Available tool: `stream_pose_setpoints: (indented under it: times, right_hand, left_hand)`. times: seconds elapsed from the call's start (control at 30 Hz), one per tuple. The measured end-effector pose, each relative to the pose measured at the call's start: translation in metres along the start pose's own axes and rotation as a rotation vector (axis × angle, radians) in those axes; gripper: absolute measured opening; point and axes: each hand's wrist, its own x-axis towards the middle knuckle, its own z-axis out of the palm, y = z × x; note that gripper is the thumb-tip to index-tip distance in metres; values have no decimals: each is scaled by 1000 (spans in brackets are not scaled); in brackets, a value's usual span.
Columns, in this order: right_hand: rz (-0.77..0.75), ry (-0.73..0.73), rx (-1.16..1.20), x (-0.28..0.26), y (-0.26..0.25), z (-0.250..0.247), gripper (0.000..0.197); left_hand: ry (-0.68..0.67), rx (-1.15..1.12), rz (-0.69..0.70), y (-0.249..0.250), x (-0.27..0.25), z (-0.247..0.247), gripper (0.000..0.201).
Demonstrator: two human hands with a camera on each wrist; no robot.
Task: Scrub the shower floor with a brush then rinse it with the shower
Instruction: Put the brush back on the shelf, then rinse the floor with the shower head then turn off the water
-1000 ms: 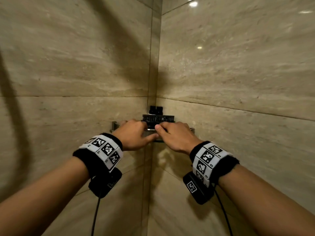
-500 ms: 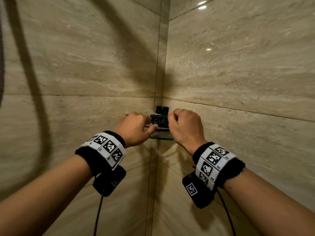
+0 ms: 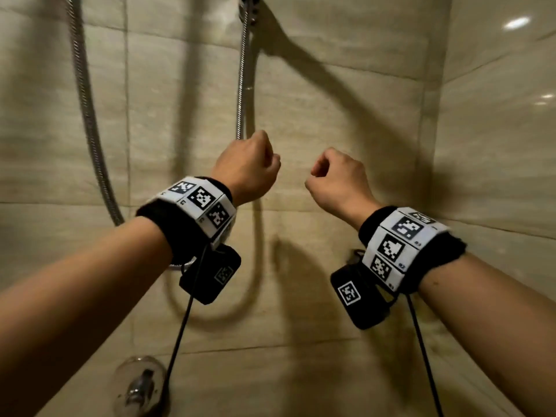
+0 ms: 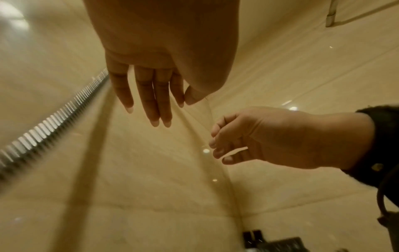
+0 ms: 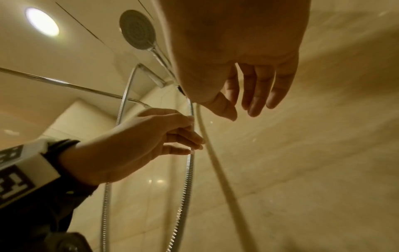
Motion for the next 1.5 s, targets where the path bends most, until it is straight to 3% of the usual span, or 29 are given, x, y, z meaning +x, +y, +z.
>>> stream_pose_setpoints:
  times: [0.17,0.33,0.53,0.63,0.8,1.03,1.23,1.5]
  right_hand:
    - [-211,-6,36,26,-58,15,4]
    - [-322,23,-66,63,-92,4,4]
    - [-410,138,-159,101,-117,-30,3]
    - [-365,143,-171,118,-129,-39,4]
    - [-251,115,-52,159,-163,-60,27]
    - [-278,211,-86,208,-176,-57,60]
    - [-380,215,63,242,-176,-50,36]
    - [-570,198,-30,265,-174,-57,16]
  left_hand:
    - [100,94,-41,-33,18,-64,11]
    - [160,123,-14,-52,43,-95,12]
    - [230,101,66,-55,82,-102,12]
    - [273,74,94,-52,102,-105,13]
    - [316,33,122,-45,140,-116,21]
    - [352,-25,173,-40,187,-120,42]
    - [304,-45,142,-39,222,-116,52]
    - [257,-67,244,-40,259,-118,28]
